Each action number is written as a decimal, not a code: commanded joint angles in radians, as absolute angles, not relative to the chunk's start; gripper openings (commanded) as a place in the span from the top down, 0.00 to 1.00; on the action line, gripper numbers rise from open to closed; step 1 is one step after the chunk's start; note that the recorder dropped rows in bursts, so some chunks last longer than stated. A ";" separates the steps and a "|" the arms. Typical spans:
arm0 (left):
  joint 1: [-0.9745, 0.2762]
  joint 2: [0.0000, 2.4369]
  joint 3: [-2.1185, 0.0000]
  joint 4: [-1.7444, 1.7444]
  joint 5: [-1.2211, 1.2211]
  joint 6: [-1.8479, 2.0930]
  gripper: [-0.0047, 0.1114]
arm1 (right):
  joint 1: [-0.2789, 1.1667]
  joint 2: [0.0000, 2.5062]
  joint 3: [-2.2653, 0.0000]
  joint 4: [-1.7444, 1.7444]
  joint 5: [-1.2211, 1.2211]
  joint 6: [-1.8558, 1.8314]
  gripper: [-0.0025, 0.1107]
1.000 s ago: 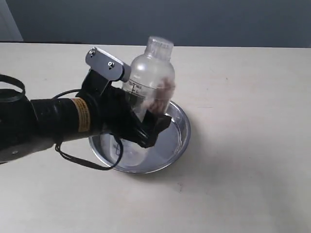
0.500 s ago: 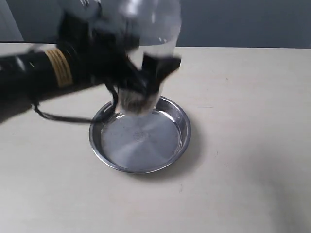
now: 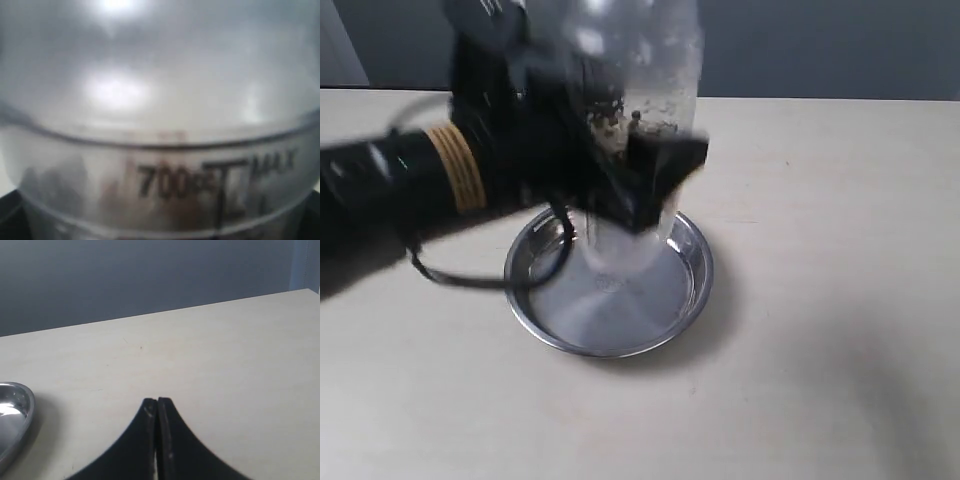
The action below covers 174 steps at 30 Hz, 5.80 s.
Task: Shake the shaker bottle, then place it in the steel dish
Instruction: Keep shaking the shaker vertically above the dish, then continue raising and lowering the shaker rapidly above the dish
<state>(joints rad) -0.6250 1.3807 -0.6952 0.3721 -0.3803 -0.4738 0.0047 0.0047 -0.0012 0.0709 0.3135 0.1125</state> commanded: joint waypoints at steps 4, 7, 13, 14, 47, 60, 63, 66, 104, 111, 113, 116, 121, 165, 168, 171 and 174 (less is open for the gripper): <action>-0.620 1.298 -0.779 0.389 -0.394 -0.448 0.96 | 0.000 0.000 0.000 0.072 0.305 0.108 0.99; -0.620 1.361 -0.728 0.348 -0.311 -0.451 0.96 | 0.000 0.000 0.000 0.072 0.305 0.108 0.99; -0.608 1.365 -0.751 0.321 -0.408 -0.444 0.96 | 0.000 0.000 0.000 0.072 0.305 0.108 0.99; -0.608 1.328 -0.784 0.337 -0.411 -0.407 0.96 | 0.000 0.000 0.000 0.072 0.305 0.108 0.99; -0.592 1.334 -0.878 0.113 -0.335 -0.214 0.96 | 0.000 0.000 0.000 0.130 0.305 0.108 0.99; -0.563 1.438 -0.835 0.138 -0.223 -0.024 0.96 | 0.000 0.000 0.000 0.142 0.305 0.108 0.99; -0.399 1.499 -0.807 -0.231 -0.257 -0.048 0.96 | 0.001 0.000 0.000 0.144 0.305 0.108 0.99; -0.645 1.483 -0.808 0.324 -0.232 -0.249 0.96 | 0.001 0.000 0.000 0.144 0.305 0.108 0.99; -0.533 1.409 -0.893 0.390 -0.302 -0.520 0.96 | 0.000 0.000 0.000 0.164 0.305 0.108 0.99; -0.541 1.531 -0.771 0.364 -0.243 -0.497 0.96 | 0.000 0.000 0.000 0.166 0.305 0.108 0.99; -0.538 1.513 -0.792 0.317 -0.249 -0.503 0.96 | 0.000 0.000 0.000 0.166 0.305 0.108 0.99; -0.527 1.373 -0.916 0.356 -0.263 -0.464 0.96 | 0.000 0.000 0.000 0.166 0.305 0.108 0.99; -0.577 1.522 -0.773 0.291 -0.234 -0.485 0.96 | 0.000 0.000 0.000 0.165 0.305 0.108 0.99; -0.562 1.408 -0.929 0.421 -0.147 -0.542 0.96 | 0.000 0.000 0.000 0.169 0.305 0.108 0.99; -0.562 1.513 -0.842 0.408 -0.166 -0.542 0.96 | 0.000 0.000 0.000 0.169 0.305 0.108 0.99; -0.550 1.390 -0.926 0.444 -0.202 -0.528 0.96 | 0.000 0.000 0.000 0.169 0.305 0.108 0.99; -0.552 1.320 -0.981 0.462 -0.183 -0.519 0.96 | 0.000 0.000 0.000 0.169 0.305 0.108 0.99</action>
